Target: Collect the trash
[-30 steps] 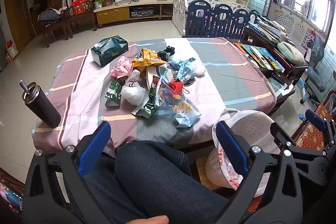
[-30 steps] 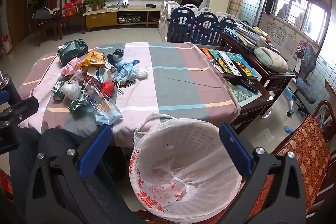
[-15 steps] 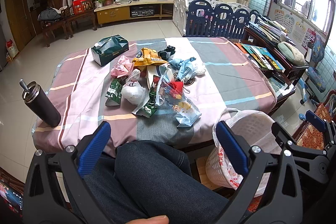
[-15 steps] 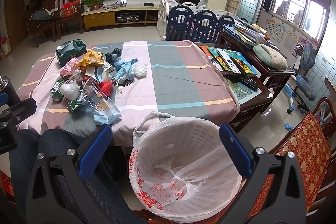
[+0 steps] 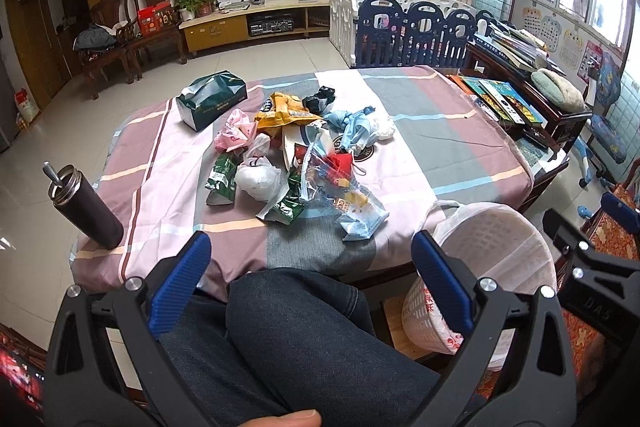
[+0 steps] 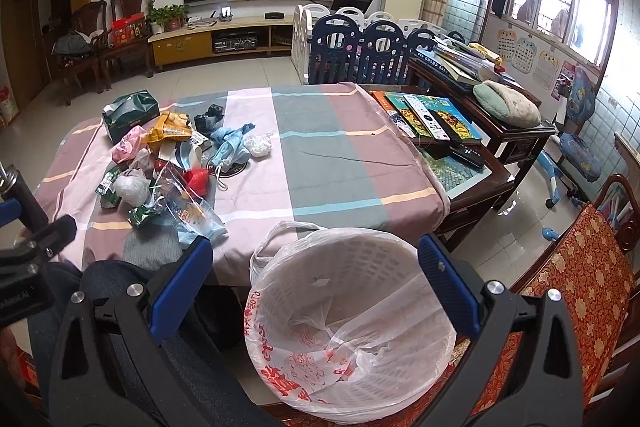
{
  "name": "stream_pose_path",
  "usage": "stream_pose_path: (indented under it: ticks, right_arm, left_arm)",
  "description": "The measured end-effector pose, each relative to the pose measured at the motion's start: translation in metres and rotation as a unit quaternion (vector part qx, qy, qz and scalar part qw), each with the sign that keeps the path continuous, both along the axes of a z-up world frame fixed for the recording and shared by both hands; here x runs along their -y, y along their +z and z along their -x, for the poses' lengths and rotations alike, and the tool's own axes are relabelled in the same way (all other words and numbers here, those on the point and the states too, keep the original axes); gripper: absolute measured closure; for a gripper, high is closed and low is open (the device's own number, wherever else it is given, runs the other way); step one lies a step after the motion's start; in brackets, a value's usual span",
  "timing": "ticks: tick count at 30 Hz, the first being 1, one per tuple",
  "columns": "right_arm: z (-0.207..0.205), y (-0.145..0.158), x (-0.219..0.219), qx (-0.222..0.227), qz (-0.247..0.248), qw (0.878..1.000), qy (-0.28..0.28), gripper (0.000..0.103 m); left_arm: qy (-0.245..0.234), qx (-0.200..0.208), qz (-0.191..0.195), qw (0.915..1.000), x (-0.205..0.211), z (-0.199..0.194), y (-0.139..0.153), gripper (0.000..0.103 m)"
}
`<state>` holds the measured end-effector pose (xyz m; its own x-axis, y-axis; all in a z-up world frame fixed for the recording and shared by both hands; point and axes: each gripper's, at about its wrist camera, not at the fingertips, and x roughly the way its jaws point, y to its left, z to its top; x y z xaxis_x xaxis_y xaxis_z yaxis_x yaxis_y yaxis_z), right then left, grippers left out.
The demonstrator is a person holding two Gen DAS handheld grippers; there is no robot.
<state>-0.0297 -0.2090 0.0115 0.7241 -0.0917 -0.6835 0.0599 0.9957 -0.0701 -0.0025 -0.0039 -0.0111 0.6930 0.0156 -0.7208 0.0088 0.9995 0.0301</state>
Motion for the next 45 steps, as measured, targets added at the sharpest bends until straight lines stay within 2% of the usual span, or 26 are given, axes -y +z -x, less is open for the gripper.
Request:
stream_pose_path:
  ticks: [4, 21, 45]
  right_arm:
    - [0.002, 0.006, 0.003, 0.005, -0.008, 1.0, -0.002, 0.003]
    - [0.001, 0.007, -0.002, 0.001, -0.012, 1.0, 0.006, 0.003]
    - [0.001, 0.003, -0.004, -0.005, -0.015, 1.0, 0.007, 0.003]
  left_arm:
    - [-0.007, -0.008, -0.022, 0.9997, 0.009, -0.003, 0.005, 0.003]
    - [-0.002, -0.004, -0.008, 1.0, 0.004, 0.002, 0.01, 0.003]
    - [-0.002, -0.007, -0.007, 1.0, 0.004, 0.001, 0.009, 0.003]
